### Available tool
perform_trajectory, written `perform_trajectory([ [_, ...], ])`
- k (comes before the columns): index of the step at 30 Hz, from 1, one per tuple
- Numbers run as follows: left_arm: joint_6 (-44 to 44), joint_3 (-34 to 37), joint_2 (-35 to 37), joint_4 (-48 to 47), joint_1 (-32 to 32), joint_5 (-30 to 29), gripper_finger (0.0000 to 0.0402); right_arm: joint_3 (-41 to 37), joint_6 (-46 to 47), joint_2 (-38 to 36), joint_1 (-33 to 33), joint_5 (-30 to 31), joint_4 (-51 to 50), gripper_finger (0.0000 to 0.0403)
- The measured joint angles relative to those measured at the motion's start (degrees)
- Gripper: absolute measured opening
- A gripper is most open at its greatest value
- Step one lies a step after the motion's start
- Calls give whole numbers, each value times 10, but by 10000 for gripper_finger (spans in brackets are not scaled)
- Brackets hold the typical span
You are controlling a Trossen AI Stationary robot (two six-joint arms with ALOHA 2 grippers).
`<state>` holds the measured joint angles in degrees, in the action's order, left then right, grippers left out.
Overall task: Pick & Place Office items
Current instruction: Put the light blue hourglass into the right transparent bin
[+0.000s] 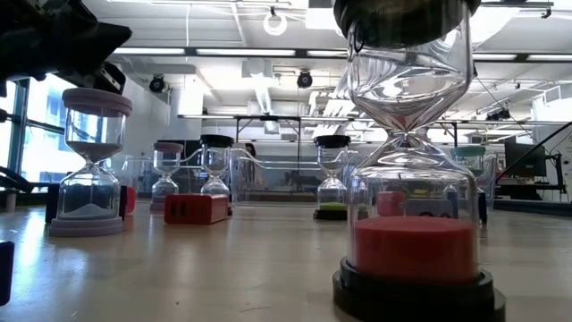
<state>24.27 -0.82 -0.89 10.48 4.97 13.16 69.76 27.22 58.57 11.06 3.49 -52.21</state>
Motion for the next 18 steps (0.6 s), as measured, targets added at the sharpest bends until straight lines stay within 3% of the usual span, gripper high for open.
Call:
perform_trajectory([
  [4, 0, 0, 0, 5, 0, -33, 3, 25, -4, 1, 22, -46, -41, 287],
  [9, 9, -7, 0, 25, 0, -68, 35, 70, -6, 32, 43, -47, -162, 283],
  [14, 39, -39, 0, 33, 0, -172, 115, 82, -19, 63, 78, -64, -236, 283],
  [18, 60, -42, -9, 90, 0, -195, 184, 82, -21, 95, 90, -66, -267, 283],
])
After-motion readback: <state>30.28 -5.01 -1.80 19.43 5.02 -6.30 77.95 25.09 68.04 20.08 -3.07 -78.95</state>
